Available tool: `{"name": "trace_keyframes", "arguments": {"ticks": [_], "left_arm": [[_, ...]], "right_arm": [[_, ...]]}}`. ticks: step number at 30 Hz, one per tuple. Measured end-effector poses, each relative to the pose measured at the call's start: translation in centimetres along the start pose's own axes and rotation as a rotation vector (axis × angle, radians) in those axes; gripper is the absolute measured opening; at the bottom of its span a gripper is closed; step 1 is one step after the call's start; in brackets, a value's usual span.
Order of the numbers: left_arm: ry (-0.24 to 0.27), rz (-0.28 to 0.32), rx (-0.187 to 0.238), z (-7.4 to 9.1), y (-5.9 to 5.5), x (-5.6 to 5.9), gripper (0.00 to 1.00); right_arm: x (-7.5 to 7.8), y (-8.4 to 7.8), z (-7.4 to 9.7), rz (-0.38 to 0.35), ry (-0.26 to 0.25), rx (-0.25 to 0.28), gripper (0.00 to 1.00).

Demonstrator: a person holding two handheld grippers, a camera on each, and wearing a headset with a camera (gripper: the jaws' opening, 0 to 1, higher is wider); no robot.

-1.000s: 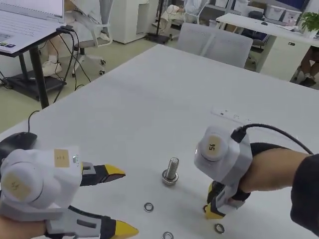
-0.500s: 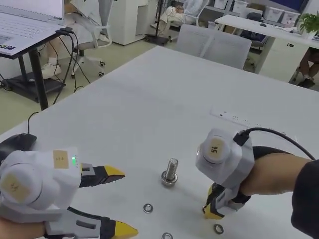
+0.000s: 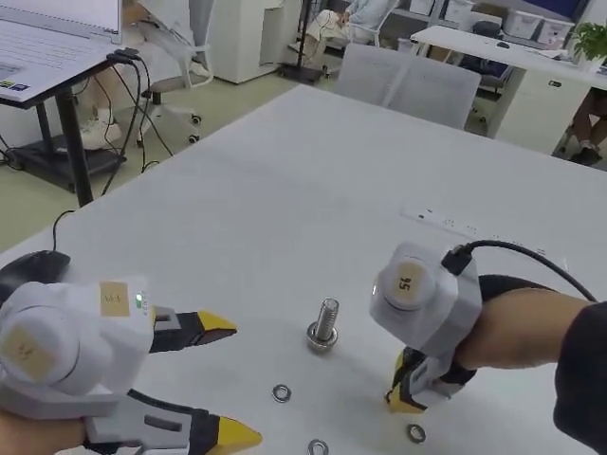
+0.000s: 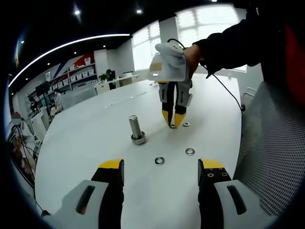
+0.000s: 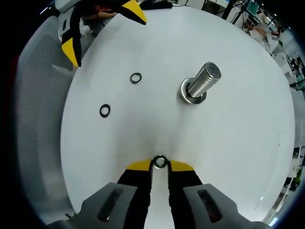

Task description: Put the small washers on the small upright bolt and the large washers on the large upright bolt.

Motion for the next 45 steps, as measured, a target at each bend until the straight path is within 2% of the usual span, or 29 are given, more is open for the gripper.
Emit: {"name": "trace_keyframes", "arguments": {"ticks": [12, 21, 32, 45], "left_arm": [[-0.030, 0.007, 0.003, -0.3, 0.1, 0.5, 0.62], [-0.081, 0.040, 0.045, -0.4, 0.8, 1.4, 0.65], [-0.128, 0.058, 0.083, -0.6, 1.6, 2.3, 0.67], [-0.165, 0.058, 0.105, -0.9, 2.2, 2.8, 0.67]], "right_arm": [[0.0, -0.2, 0.3, -0.021, -0.009, 0.013, 0.13], [-0.3, -0.1, 1.4, -0.044, -0.015, 0.031, 0.13], [-0.9, -0.1, 3.8, -0.064, -0.049, 0.057, 0.13], [-1.3, 0.4, 7.3, -0.092, -0.052, 0.102, 0.13]]}}
Point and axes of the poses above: the centre of the closed fingertips' face, and the gripper's own axes: z roughly backward along the fingers, x roughly to its right, y roughly out of its top, the point moved 1 cm from there along z, roughly backward along the fingers, and after that the axes turned 9 degrees about z, right-handed, at the moved point
